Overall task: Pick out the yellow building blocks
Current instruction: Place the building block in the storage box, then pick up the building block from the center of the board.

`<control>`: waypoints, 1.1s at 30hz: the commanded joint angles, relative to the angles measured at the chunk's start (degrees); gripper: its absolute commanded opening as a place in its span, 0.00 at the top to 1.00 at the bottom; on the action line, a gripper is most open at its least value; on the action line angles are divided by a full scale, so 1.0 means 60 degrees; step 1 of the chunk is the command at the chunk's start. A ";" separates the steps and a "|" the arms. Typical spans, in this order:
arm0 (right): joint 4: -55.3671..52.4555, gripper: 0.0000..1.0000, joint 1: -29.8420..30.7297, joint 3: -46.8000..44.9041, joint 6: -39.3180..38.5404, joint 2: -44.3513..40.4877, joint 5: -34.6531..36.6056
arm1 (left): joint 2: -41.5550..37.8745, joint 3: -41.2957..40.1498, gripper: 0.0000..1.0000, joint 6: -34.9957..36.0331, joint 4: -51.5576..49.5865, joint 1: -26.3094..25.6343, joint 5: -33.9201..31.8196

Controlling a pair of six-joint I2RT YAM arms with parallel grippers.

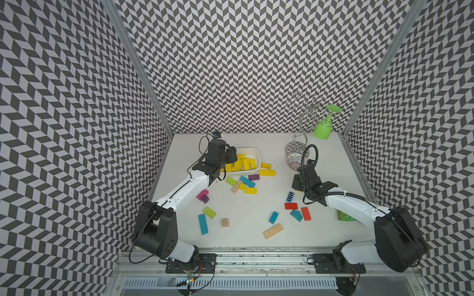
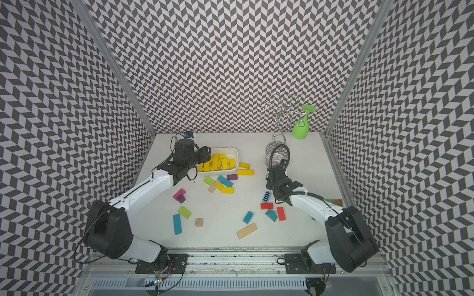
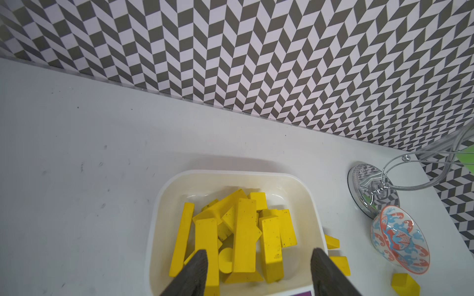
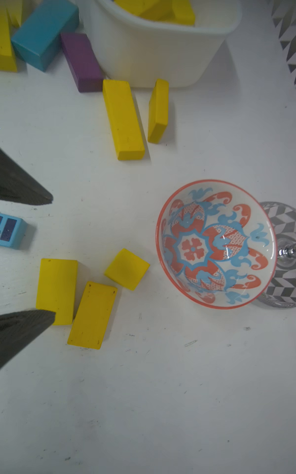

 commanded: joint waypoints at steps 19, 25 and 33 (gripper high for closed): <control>0.0310 0.24 -0.0704 0.0620 -0.0284 0.2334 -0.0835 | -0.2728 -0.2120 0.37 -0.0775 -0.0062 -0.0008 -0.0594; -0.0082 0.24 -0.0705 0.0545 -0.0077 0.1758 -0.0225 | -0.2658 -0.2076 0.38 -0.0775 0.0023 -0.0017 -0.0565; -0.0297 0.21 -0.0704 0.0320 0.0631 0.1531 -0.0120 | -0.2516 -0.2061 0.38 -0.0748 0.0115 -0.0017 -0.0462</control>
